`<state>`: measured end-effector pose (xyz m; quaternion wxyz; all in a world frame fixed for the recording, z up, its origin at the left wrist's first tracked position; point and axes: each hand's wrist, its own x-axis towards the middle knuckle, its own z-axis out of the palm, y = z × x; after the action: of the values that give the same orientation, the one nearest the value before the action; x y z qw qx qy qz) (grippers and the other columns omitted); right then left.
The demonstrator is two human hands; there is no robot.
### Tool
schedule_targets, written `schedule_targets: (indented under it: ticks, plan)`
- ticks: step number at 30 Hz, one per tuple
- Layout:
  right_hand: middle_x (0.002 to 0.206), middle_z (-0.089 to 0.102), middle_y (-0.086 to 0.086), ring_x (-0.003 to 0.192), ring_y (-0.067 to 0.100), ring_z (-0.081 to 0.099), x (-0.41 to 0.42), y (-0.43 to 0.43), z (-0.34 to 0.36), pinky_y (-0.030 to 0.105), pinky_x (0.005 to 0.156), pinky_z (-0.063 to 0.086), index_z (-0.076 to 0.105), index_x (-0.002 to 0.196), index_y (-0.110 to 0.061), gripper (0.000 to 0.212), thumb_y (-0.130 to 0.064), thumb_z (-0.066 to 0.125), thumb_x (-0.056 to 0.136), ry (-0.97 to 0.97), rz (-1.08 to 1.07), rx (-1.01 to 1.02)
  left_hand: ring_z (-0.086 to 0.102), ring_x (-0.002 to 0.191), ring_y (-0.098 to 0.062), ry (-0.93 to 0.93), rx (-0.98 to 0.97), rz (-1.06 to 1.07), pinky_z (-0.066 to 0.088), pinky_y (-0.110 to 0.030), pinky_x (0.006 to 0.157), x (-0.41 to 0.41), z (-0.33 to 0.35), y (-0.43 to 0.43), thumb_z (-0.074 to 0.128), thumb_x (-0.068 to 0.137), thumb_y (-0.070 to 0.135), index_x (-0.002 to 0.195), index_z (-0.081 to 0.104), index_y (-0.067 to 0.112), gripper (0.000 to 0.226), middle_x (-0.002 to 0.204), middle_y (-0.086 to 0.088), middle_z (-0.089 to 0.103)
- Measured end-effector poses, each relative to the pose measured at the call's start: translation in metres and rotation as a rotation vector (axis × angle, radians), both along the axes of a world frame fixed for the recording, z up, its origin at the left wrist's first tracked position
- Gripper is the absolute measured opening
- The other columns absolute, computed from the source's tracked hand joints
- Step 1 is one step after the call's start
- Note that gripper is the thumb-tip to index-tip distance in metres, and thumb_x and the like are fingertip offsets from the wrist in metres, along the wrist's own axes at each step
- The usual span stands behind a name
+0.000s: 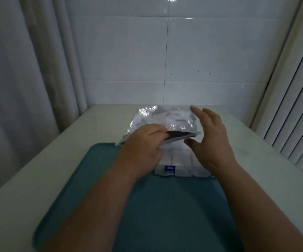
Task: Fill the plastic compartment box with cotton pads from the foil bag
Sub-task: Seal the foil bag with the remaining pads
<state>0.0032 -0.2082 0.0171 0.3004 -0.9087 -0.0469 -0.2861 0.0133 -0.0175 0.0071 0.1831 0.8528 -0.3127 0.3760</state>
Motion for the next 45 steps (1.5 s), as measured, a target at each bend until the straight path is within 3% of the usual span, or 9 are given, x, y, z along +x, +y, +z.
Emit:
schedule_targets:
  ticks: [5, 10, 16, 21, 25, 31, 34, 36, 45]
  plan:
    - [0.126, 0.063, 0.0, 0.113, 0.02, 0.055, -0.004, 0.002, 0.003, 0.03, 0.095, 0.04, 0.076, 0.103, -0.022, 0.02, -0.021, 0.072, 0.084, -0.089, -0.005, -0.129, 0.055, 0.079, -0.025, -0.006, 0.012, -0.013, 0.044, -0.034, 0.077, -0.005, 0.005, 0.0, 0.057, 0.058, -0.002, 0.085, 0.063, 0.012, 0.031, 0.085, -0.002, 0.063]
    - [0.08, 0.062, -0.006, 0.076, 0.013, 0.054, -0.008, -0.002, 0.009, 0.016, 0.055, 0.033, 0.069, 0.083, -0.024, 0.011, -0.015, 0.066, 0.089, -0.059, -0.007, 0.082, 0.06, 0.083, -0.025, 0.022, -0.128, 0.179, 0.04, -0.034, 0.078, 0.003, 0.005, 0.019, 0.07, 0.067, 0.012, 0.119, 0.054, 0.022, 0.055, 0.095, -0.001, 0.067]
    - [0.084, 0.056, -0.012, 0.078, 0.005, 0.048, -0.008, -0.003, 0.012, -0.007, 0.058, 0.03, 0.071, 0.106, -0.014, 0.016, -0.017, 0.064, 0.091, -0.084, 0.002, 0.241, 0.062, 0.087, -0.006, 0.362, -0.833, 0.076, 0.043, -0.01, 0.073, 0.015, 0.007, 0.036, 0.08, 0.076, 0.011, 0.096, 0.071, 0.013, 0.022, 0.095, 0.007, 0.068]
    - [0.08, 0.059, -0.023, 0.071, -0.011, 0.053, -0.006, -0.003, 0.008, 0.0, 0.061, 0.038, 0.06, 0.092, -0.031, 0.016, -0.021, 0.071, 0.085, -0.03, 0.092, 0.27, 0.058, 0.063, 0.005, 0.408, -1.082, -0.074, 0.047, -0.013, 0.063, 0.01, 0.013, 0.035, 0.079, 0.074, -0.001, 0.083, 0.06, 0.022, 0.031, 0.077, 0.007, 0.065]
    - [0.085, 0.07, 0.003, 0.08, 0.022, 0.064, -0.001, -0.007, 0.009, 0.033, 0.073, 0.051, 0.066, 0.091, -0.01, 0.017, -0.026, 0.068, 0.087, -0.011, 0.072, 0.342, 0.066, 0.072, -0.001, 0.386, -1.236, -0.188, 0.052, -0.02, 0.067, 0.011, 0.018, 0.037, 0.075, 0.08, 0.001, 0.095, 0.061, 0.023, 0.03, 0.084, 0.008, 0.071]
    - [0.082, 0.07, 0.004, 0.079, 0.025, 0.067, -0.005, -0.005, 0.013, 0.048, 0.076, 0.055, 0.066, 0.09, -0.015, 0.015, -0.03, 0.066, 0.089, -0.011, 0.095, 0.493, 0.066, 0.077, -0.016, 0.672, -1.189, -0.193, 0.054, -0.031, 0.069, 0.019, 0.007, 0.031, 0.065, 0.091, 0.016, 0.089, 0.069, 0.023, 0.008, 0.076, 0.008, 0.072]
    - [0.086, 0.07, 0.006, 0.082, 0.027, 0.067, -0.005, -0.005, 0.012, 0.053, 0.077, 0.055, 0.063, 0.093, -0.02, 0.004, -0.022, 0.063, 0.089, 0.053, 0.151, 0.554, 0.067, 0.074, -0.013, 0.592, -1.197, -0.117, 0.056, -0.034, 0.072, 0.019, 0.005, 0.025, 0.061, 0.095, 0.018, 0.087, 0.071, 0.023, 0.014, 0.078, 0.007, 0.073]
    - [0.088, 0.071, 0.006, 0.08, 0.029, 0.069, -0.005, -0.003, 0.01, 0.055, 0.075, 0.056, 0.058, 0.098, -0.026, 0.02, -0.011, 0.06, 0.086, 0.115, 0.181, 0.608, 0.067, 0.075, -0.014, 0.51, -1.194, -0.023, 0.054, -0.034, 0.071, 0.018, 0.005, 0.022, 0.059, 0.097, 0.025, 0.083, 0.07, 0.024, 0.017, 0.08, 0.004, 0.073]
    - [0.059, 0.058, 0.005, 0.041, 0.018, 0.049, -0.001, 0.003, 0.004, 0.036, 0.047, 0.05, 0.058, 0.093, -0.015, 0.006, -0.013, 0.062, 0.089, 0.105, 0.091, 0.61, 0.058, 0.071, -0.015, 0.41, -1.218, 0.215, 0.042, -0.025, 0.059, 0.016, 0.007, 0.023, 0.053, 0.099, 0.029, 0.088, 0.065, 0.009, 0.026, 0.077, 0.0, 0.065]
